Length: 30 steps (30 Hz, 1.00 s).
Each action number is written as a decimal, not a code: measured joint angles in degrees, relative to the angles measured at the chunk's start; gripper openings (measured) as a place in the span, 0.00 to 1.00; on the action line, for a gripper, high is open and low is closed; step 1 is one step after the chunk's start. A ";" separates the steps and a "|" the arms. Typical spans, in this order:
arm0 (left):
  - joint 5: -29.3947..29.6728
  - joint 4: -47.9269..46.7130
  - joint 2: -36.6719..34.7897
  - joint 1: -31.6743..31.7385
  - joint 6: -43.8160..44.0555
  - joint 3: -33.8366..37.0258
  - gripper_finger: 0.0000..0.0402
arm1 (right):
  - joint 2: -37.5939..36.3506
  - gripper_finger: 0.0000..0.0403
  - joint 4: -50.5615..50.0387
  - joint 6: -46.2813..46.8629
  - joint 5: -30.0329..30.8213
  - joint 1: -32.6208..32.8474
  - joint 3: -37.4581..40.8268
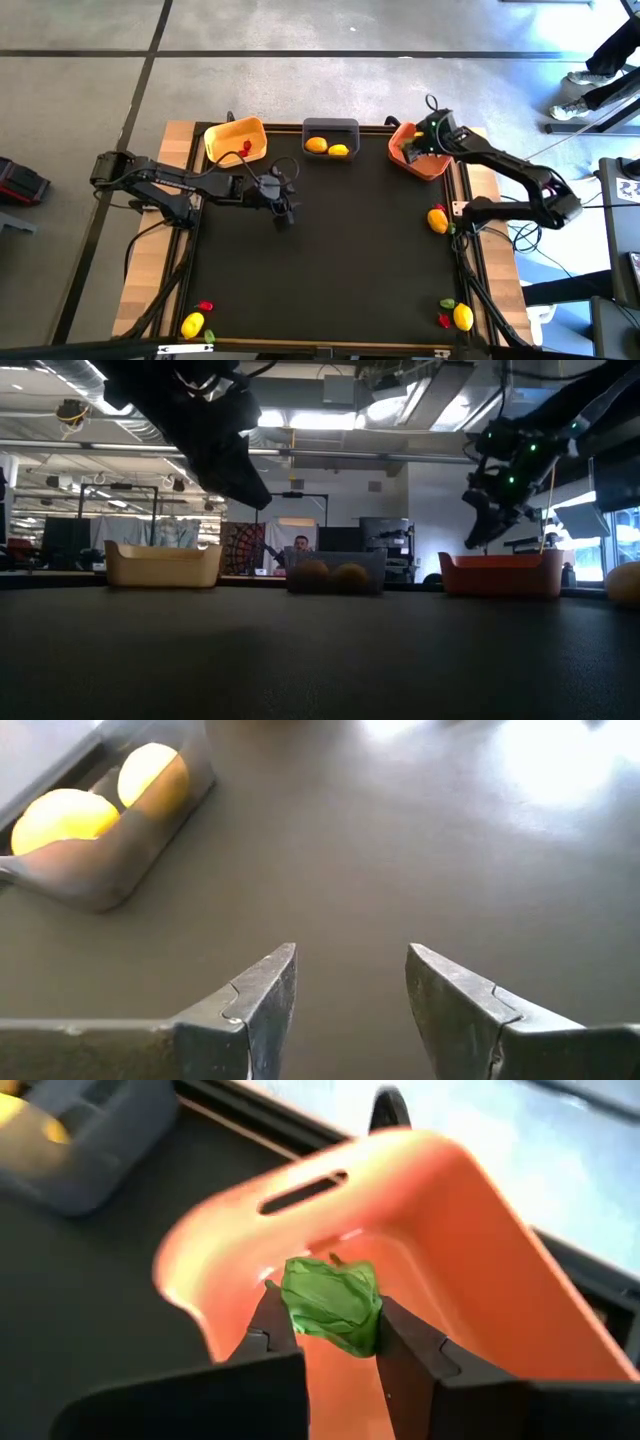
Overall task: Sort produce into baskets
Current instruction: Put the green chili pepper into the orange bin, then put the yellow lemon into the black bin
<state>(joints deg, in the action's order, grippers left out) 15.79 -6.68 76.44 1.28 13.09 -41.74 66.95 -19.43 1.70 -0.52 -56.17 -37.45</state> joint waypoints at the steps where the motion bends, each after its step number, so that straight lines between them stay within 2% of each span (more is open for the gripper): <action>1: 0.04 -0.02 0.00 0.04 -0.45 0.00 0.46 | 1.09 0.14 0.14 0.00 -0.46 -0.69 -0.11; 8: 0.04 1.81 0.00 0.28 -5.45 0.00 0.46 | 9.03 0.14 2.02 -0.03 0.02 -2.90 -3.39; 17: 0.09 3.06 0.00 0.28 -5.79 0.00 0.46 | 15.66 0.15 3.04 -0.36 7.53 -2.83 -6.84; 21: 0.07 3.06 0.00 0.26 -5.70 0.00 0.46 | 15.86 0.25 2.92 -0.16 10.65 -2.83 -6.86; 26: 0.05 3.06 0.00 0.26 -5.50 0.00 0.46 | 15.86 0.42 2.35 -0.33 10.04 -2.74 -6.86; 30: 0.04 3.07 0.00 0.26 -5.48 0.00 0.46 | 15.17 0.51 0.77 -2.07 9.56 -2.67 -6.86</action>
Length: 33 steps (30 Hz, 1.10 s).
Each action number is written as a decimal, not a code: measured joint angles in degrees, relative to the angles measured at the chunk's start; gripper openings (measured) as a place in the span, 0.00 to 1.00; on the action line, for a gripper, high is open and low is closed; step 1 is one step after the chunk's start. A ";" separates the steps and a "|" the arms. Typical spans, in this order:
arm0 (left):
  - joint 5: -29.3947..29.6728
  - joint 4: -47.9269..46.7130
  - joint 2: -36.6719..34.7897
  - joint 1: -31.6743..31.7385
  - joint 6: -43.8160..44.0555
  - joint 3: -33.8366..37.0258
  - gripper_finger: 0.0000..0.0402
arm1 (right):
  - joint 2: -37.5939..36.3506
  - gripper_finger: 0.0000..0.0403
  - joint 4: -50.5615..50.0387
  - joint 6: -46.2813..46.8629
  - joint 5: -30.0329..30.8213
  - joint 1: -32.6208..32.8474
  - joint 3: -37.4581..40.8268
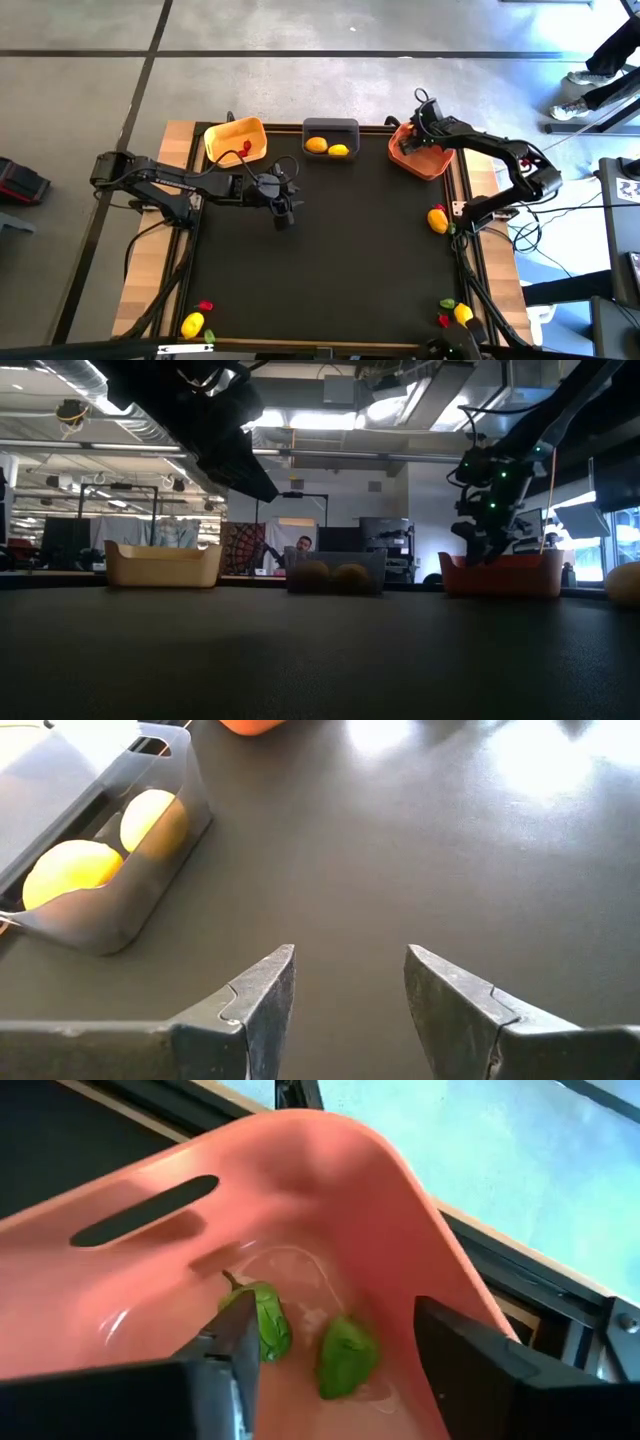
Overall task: Sort produce into baskets
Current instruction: Put the yellow lemon into the black bin
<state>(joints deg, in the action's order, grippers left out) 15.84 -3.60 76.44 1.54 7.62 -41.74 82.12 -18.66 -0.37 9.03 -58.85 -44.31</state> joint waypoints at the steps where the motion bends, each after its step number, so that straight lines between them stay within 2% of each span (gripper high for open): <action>1: 0.00 0.00 0.00 0.00 0.02 0.00 0.46 | -0.53 0.53 -0.39 -0.02 -0.02 0.20 0.00; 6: -0.01 0.01 0.00 0.00 -0.19 0.00 0.46 | -5.22 0.54 -3.45 -1.18 0.40 3.22 -0.02; 16: -0.02 0.01 0.00 0.00 0.14 0.00 0.46 | -15.74 0.51 -10.20 0.29 0.29 15.54 -0.04; 19: -0.06 0.02 0.00 0.00 0.84 0.00 0.46 | -17.93 0.51 -13.05 1.80 -1.91 18.51 -0.04; 22: -0.07 0.03 0.00 0.00 0.97 0.00 0.46 | -19.48 0.51 -16.60 3.15 -4.19 21.21 -0.04; 27: -0.07 0.03 0.00 0.00 0.98 0.00 0.46 | -21.27 0.51 -21.76 3.35 -4.07 25.98 -0.19; 33: -0.07 0.25 0.00 0.00 1.21 0.00 0.46 | -20.82 0.51 -30.57 6.15 -3.06 30.96 -7.29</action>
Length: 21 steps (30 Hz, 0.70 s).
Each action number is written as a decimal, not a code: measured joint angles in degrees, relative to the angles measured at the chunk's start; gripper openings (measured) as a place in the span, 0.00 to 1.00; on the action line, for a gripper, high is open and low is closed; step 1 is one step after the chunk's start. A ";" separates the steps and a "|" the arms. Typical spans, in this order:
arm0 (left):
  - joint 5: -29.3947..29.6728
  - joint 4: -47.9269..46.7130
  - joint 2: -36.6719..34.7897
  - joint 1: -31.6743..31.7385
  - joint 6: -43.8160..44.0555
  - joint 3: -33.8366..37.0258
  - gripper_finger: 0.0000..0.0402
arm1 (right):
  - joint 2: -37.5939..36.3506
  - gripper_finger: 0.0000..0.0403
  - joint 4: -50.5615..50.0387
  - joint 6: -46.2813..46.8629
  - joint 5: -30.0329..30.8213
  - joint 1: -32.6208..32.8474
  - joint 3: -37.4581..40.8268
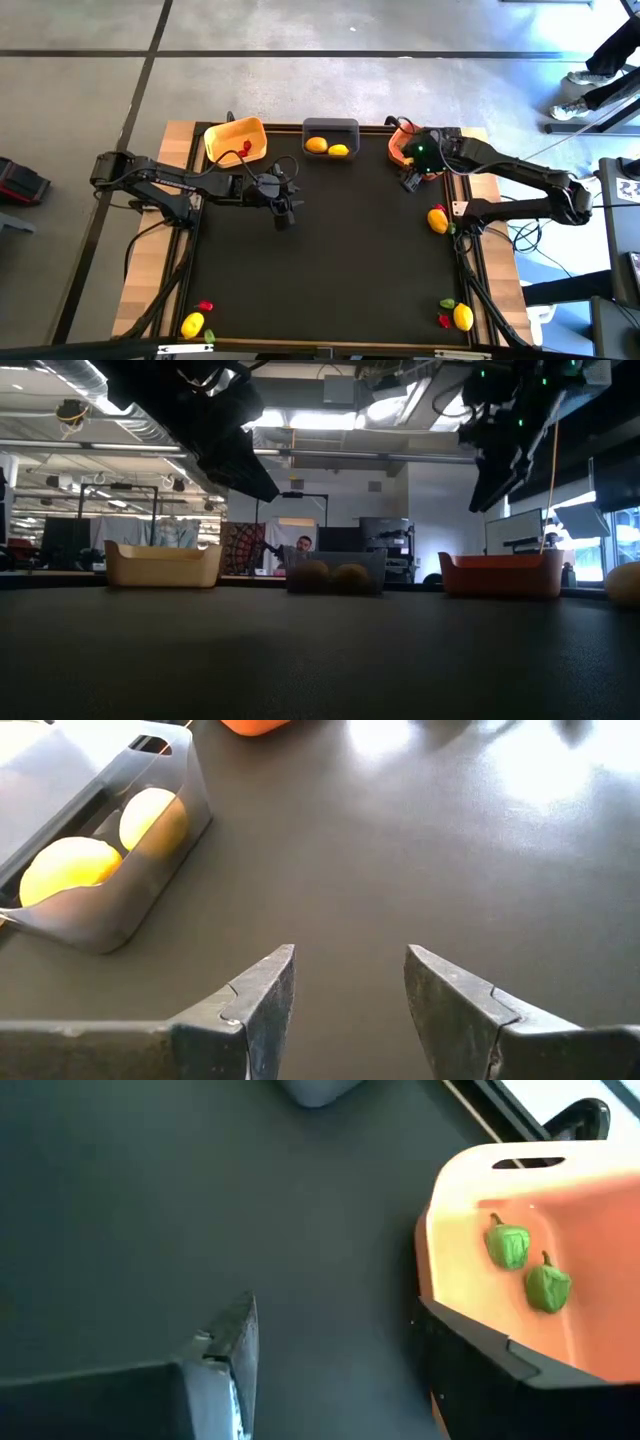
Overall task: Sort produce into baskets
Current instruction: Put the yellow lemon into the black bin
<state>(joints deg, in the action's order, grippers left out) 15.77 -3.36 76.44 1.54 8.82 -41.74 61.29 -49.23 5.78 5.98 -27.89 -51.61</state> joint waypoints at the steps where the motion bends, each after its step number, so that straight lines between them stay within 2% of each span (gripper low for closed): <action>1: 0.00 0.00 0.00 0.00 0.06 0.00 0.46 | 0.17 0.51 -2.14 0.64 -0.01 0.55 -1.50; 4: 0.00 -0.02 0.00 -0.01 0.13 0.00 0.46 | 0.42 0.51 -8.77 3.01 -0.54 1.06 -5.68; 10: 0.00 -0.21 0.00 -0.07 1.45 0.00 0.46 | 0.36 0.51 -17.14 7.31 -9.04 1.02 -7.74; 12: 0.00 -0.22 0.00 -0.07 1.48 0.00 0.46 | 0.73 0.52 -19.37 8.68 -10.18 1.04 -7.74; 18: 0.00 -0.22 0.00 -0.07 1.48 0.00 0.46 | 3.04 0.68 -25.83 14.24 -9.73 1.69 -5.91; 21: 0.00 -0.24 0.00 -0.07 1.48 0.00 0.46 | 4.41 0.78 -26.45 15.38 -12.27 1.69 -3.18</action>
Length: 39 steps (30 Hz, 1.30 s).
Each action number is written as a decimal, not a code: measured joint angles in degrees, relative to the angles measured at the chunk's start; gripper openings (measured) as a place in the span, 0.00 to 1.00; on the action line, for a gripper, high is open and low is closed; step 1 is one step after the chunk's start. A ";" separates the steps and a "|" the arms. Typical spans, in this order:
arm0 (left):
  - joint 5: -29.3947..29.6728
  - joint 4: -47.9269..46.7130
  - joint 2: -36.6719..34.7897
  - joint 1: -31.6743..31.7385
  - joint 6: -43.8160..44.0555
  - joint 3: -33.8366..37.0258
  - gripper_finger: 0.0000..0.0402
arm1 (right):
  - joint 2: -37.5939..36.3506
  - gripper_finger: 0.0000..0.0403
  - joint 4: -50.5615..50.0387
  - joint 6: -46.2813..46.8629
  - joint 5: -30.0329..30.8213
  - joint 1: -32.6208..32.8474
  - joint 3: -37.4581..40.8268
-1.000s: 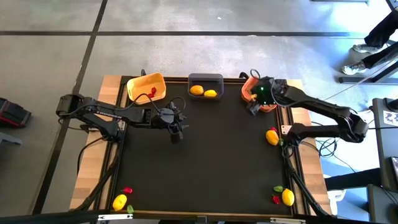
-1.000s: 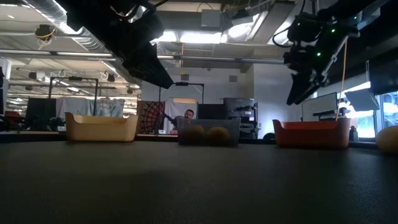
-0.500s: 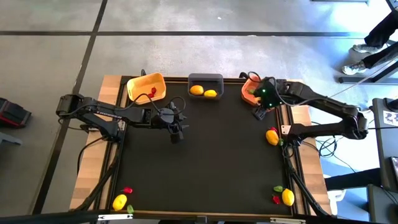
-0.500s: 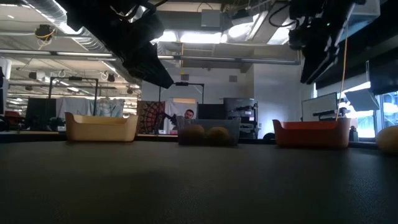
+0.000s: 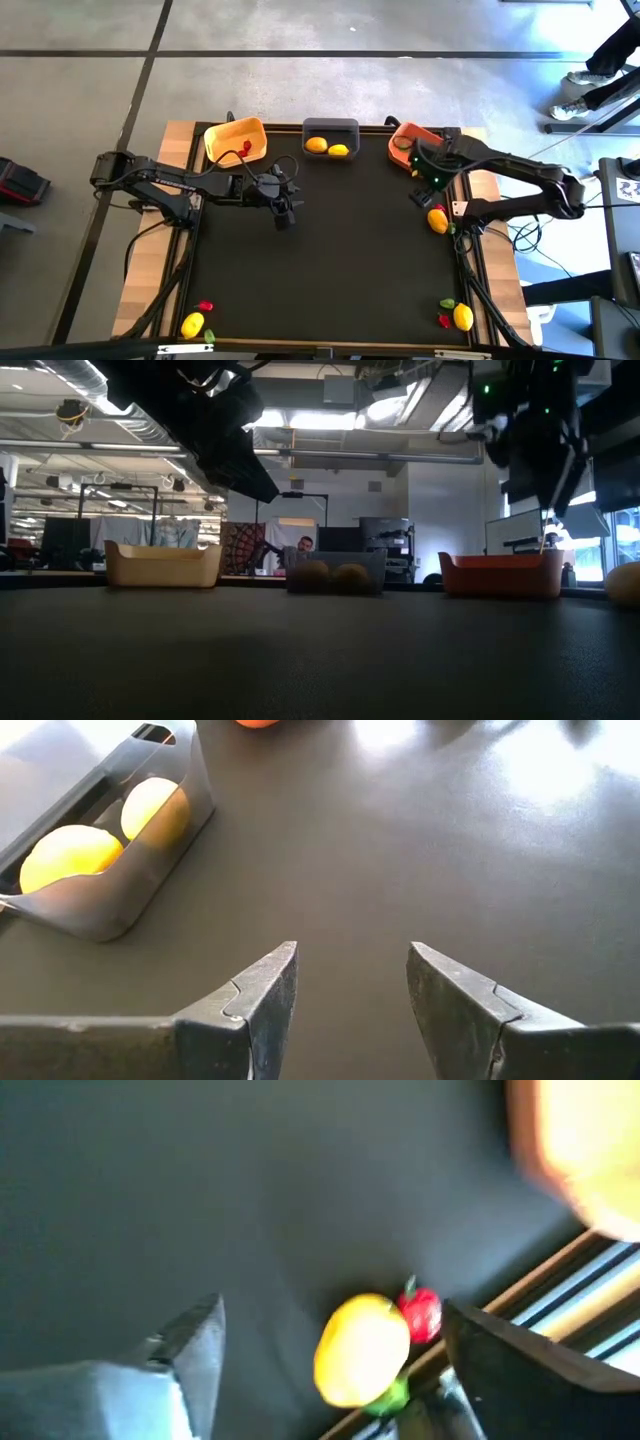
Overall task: Sort produce into baskets
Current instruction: Put the yellow lemon into the black bin
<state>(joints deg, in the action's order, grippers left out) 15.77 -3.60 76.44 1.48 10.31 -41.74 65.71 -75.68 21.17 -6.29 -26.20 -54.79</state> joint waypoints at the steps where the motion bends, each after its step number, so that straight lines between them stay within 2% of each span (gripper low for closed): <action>1: 0.00 0.00 0.00 0.00 0.00 0.00 0.46 | 0.51 0.80 -0.21 0.15 -1.02 0.00 0.78; 7: -0.02 0.00 0.00 0.00 0.00 0.00 0.46 | 3.22 0.86 -1.54 3.08 -1.74 0.00 4.24; 16: 0.00 0.00 0.00 0.00 0.09 0.00 0.46 | 5.95 0.81 -2.06 4.91 -1.73 0.00 9.11; 24: -0.01 0.00 0.00 0.00 0.11 0.00 0.46 | 9.43 0.75 -1.04 6.55 -0.82 0.00 9.23; 39: 0.00 0.00 0.00 0.00 0.00 0.00 0.46 | 22.34 0.73 -0.35 2.64 -0.79 0.00 9.23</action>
<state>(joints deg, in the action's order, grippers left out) 15.77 -3.60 76.44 1.48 10.31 -41.74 88.05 -76.03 23.81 -7.08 -26.20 -45.56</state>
